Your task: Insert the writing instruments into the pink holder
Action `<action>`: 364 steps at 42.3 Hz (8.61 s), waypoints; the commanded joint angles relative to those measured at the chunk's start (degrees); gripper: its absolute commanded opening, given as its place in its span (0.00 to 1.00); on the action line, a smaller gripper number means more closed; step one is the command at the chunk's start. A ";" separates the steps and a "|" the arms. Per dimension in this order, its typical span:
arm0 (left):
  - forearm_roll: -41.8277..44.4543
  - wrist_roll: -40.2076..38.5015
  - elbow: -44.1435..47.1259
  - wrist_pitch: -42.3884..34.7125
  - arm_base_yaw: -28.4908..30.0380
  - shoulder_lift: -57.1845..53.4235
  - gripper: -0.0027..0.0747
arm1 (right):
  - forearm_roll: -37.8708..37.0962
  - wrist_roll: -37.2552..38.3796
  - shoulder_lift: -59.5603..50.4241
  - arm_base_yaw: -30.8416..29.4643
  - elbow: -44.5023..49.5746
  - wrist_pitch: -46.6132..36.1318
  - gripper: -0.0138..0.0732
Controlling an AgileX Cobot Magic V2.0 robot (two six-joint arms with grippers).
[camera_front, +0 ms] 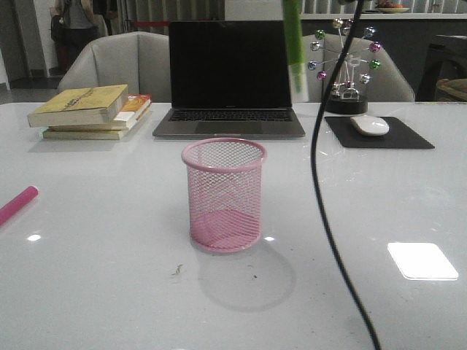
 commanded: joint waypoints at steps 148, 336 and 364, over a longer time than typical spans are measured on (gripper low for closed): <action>10.62 -12.35 -43.50 0.65 21.05 77.90 0.69 | -4.31 -1.35 -34.82 2.22 0.00 68.39 0.65; 20.34 -20.92 -12.00 6.03 -17.65 9.91 0.60 | -4.36 -1.35 -40.33 2.22 0.67 67.51 0.65; 20.23 -20.92 -12.00 3.41 -17.65 10.04 0.29 | -4.36 -0.02 -45.28 2.22 5.17 68.84 0.19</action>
